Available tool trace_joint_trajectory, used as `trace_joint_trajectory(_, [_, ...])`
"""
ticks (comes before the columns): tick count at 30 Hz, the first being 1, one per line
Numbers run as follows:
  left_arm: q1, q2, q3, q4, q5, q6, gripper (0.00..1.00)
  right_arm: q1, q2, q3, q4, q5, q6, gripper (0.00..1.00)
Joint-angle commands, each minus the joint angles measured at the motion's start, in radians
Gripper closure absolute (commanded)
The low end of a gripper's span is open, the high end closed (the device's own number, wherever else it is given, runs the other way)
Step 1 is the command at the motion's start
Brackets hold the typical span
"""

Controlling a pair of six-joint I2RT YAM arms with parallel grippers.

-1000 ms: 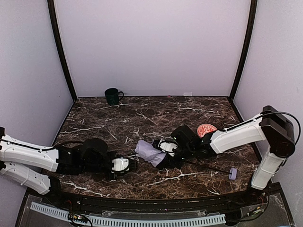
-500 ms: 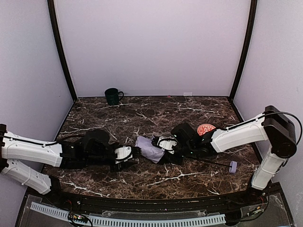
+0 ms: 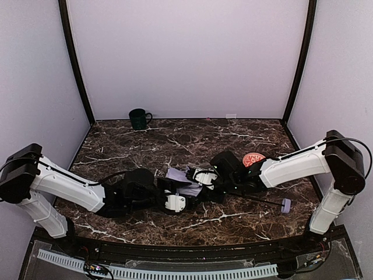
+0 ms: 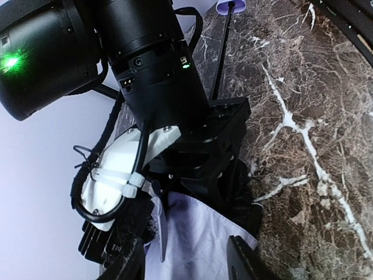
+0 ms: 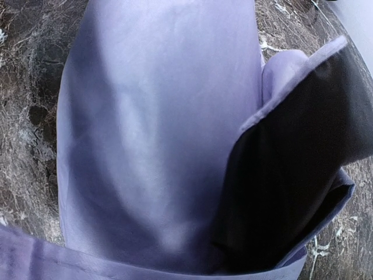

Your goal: Put away the umbrella

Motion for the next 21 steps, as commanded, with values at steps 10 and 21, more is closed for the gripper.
trace_joint_trajectory(10, [0.004,0.143,0.072,0.237,-0.113,0.054,0.59,0.005,-0.034,0.034,0.073,-0.032,0.018,1.00])
trace_joint_trajectory(21, [0.003,0.049,0.002,0.312,-0.204,0.113,1.00,-0.057,-0.074,0.019,0.031,-0.149,0.065,1.00])
